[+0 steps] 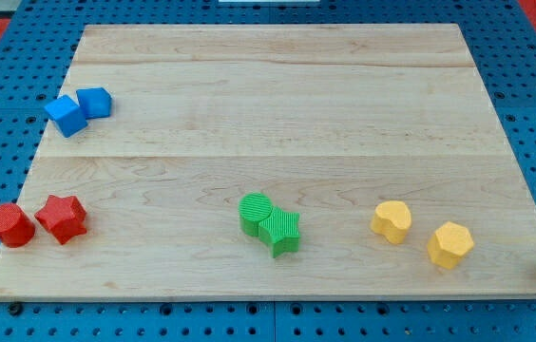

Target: Push the yellow hexagon close to the yellow heart

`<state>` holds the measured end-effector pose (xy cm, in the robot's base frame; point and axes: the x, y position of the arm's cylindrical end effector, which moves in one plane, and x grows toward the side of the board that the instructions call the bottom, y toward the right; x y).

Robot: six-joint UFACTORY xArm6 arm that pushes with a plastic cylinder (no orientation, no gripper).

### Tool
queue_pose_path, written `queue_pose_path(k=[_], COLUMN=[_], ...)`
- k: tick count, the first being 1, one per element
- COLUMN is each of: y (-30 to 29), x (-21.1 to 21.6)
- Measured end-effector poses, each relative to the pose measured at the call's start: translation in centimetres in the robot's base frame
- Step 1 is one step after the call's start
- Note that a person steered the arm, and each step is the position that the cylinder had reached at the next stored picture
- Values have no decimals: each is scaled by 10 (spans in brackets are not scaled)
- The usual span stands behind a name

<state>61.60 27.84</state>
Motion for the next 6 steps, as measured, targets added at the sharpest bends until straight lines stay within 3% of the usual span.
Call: queue_pose_path(k=[1, 2, 3, 4, 5, 6], y=[-73, -149, -171, -175, -182, -196], x=[-4, -35, -61, -60, -56, -22])
